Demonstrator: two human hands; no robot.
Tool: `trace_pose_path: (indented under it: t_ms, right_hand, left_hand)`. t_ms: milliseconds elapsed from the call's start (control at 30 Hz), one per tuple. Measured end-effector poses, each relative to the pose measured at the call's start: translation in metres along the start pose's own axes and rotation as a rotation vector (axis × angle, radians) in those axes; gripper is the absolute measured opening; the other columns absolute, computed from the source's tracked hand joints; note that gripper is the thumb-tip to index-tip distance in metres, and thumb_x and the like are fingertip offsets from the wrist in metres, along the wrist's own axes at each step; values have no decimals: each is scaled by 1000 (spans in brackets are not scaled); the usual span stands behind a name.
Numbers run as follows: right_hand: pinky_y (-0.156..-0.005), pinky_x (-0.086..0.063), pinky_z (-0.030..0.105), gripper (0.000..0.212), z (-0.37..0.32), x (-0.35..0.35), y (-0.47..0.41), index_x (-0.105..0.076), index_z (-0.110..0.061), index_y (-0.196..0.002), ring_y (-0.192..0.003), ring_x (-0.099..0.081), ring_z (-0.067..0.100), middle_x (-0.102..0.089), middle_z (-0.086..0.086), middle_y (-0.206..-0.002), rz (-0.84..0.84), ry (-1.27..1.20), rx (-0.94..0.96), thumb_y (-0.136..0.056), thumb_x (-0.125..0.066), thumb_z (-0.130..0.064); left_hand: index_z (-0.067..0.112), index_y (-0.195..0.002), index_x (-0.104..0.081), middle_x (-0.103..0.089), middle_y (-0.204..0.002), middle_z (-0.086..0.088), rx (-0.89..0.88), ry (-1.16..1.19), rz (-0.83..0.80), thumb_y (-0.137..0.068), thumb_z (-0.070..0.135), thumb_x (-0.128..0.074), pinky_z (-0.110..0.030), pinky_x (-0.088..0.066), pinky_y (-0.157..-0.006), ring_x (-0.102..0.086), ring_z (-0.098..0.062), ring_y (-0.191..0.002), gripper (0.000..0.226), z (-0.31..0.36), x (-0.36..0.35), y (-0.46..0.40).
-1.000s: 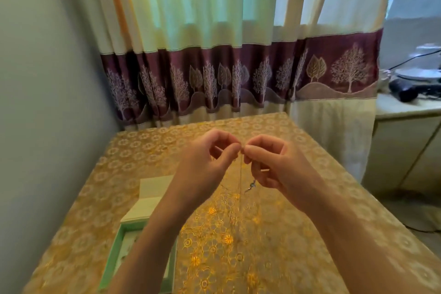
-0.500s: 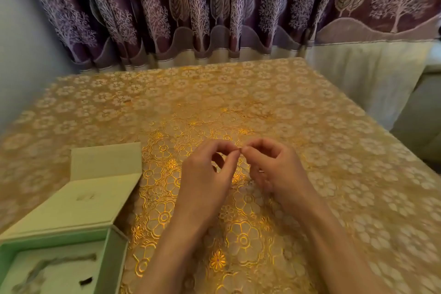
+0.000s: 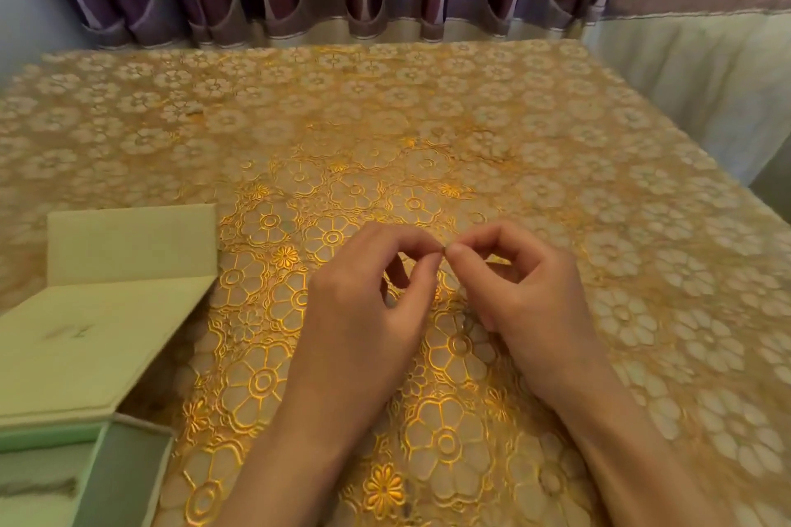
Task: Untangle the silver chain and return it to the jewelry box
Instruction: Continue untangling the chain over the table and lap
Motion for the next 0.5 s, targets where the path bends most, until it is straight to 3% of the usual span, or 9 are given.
trace_pose_path:
  t_ms: [300, 500]
  right_hand:
    - [-39, -32, 14, 24, 0, -5, 2, -62, -17, -66, -38, -39, 0, -51, -13, -46, -43, 25, 26, -83, -63, 0]
    - [-45, -37, 13, 10, -1, -6, 3, -62, -23, -65, -42, -47, 1, -54, -15, -46, -21, 109, 82, -75, -61, -20]
  left_hand:
    - [19, -84, -66, -61, -79, 13, -20, -34, 12, -83, 23, -56, -12, -40, -64, -52, -4, -67, 11, -2, 0, 0]
    - [16, -84, -65, -60, -79, 10, -51, -119, 13, -83, 21, -57, -10, -36, -65, -46, -1, -68, 10, -1, 1, 1]
Point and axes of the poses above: each hand's wrist, its own y-axis away from the middle knuckle, its own x-axis out of the back of the hand, z = x × y, the point moved 9 cm from there along -y, towards the middle knuckle
